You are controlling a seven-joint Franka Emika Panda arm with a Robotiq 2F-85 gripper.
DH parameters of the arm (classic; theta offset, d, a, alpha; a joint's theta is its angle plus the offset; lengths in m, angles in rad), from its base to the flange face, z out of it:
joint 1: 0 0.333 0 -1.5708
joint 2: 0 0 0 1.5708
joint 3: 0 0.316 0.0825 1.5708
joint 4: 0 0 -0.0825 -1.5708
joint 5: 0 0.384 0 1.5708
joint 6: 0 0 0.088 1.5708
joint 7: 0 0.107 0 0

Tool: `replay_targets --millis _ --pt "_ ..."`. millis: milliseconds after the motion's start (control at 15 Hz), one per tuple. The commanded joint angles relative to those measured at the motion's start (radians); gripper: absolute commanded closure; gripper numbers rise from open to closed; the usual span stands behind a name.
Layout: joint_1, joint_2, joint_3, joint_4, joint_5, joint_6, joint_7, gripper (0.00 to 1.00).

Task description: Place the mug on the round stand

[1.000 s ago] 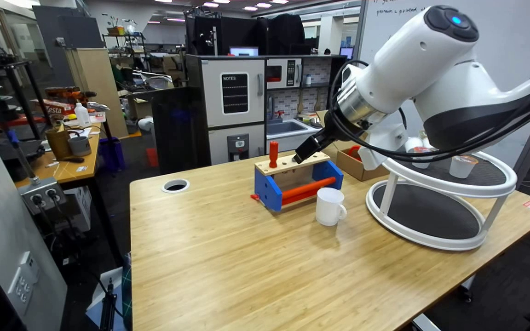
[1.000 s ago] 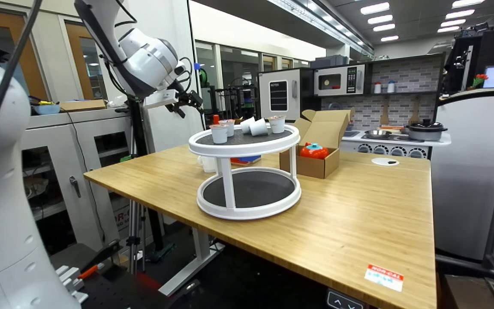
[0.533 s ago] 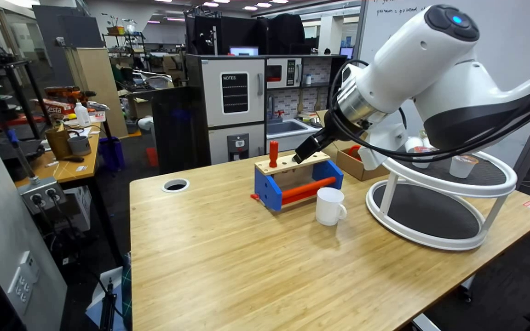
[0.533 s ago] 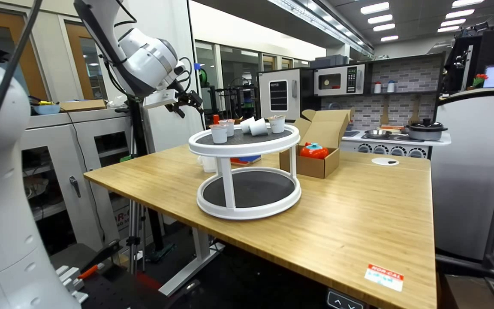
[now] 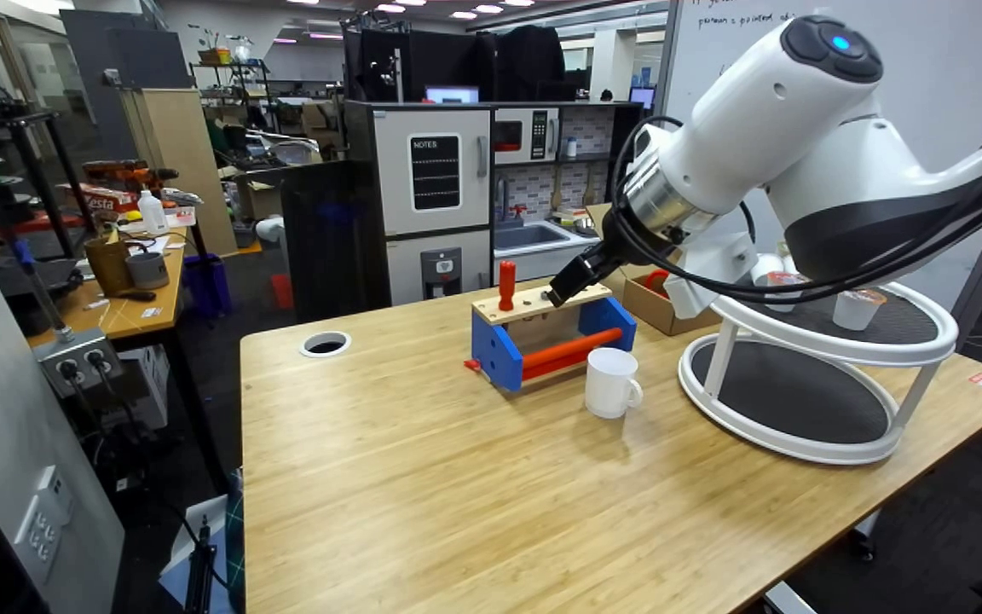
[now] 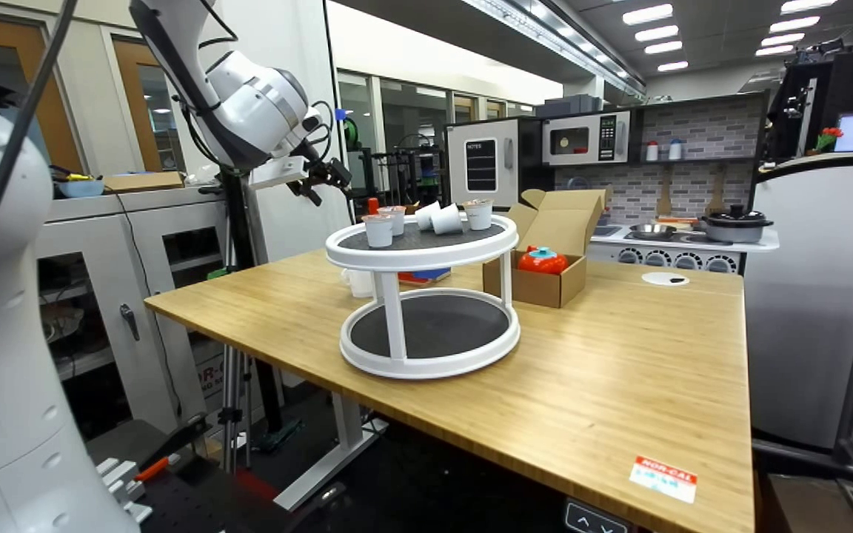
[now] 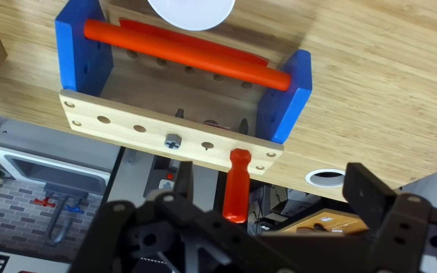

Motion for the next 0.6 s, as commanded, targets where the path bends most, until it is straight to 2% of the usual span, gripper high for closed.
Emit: replay_targets --millis 0,533 --pt "-0.003 0.013 -0.015 -0.01 0.003 -0.047 0.035 0.0" --pt "-0.004 0.075 -0.01 -0.046 0.079 -0.063 0.042 0.0"
